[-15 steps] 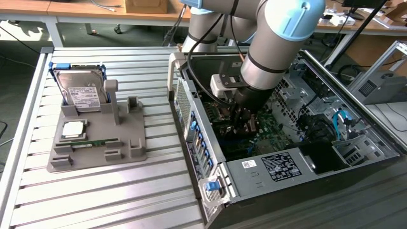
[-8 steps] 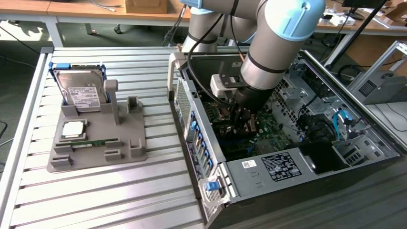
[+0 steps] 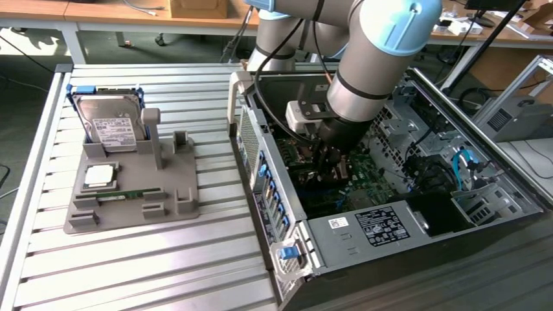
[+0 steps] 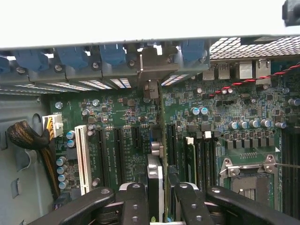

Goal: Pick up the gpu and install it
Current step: 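Insert the gpu into the slot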

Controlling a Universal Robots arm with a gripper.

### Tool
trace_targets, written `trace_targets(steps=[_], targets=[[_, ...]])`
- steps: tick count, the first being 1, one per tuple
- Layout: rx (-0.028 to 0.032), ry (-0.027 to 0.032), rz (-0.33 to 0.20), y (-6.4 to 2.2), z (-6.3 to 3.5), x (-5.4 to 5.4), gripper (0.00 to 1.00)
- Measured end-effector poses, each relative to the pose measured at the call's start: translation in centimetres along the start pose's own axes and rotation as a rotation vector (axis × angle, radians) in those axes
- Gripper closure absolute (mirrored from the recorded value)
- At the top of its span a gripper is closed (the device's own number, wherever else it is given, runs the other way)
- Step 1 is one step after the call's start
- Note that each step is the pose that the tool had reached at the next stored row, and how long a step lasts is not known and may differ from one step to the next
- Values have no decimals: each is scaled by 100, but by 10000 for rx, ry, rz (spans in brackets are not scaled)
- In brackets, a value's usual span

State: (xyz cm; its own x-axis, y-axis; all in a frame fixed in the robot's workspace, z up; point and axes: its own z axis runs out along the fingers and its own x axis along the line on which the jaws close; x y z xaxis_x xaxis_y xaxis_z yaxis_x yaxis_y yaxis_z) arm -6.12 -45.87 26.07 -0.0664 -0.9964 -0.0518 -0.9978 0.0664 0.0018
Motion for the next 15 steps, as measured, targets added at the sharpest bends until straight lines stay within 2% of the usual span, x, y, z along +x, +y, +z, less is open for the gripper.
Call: trace_targets(steps=[15], targets=[[0, 24, -6, -6, 70, 2, 73]])
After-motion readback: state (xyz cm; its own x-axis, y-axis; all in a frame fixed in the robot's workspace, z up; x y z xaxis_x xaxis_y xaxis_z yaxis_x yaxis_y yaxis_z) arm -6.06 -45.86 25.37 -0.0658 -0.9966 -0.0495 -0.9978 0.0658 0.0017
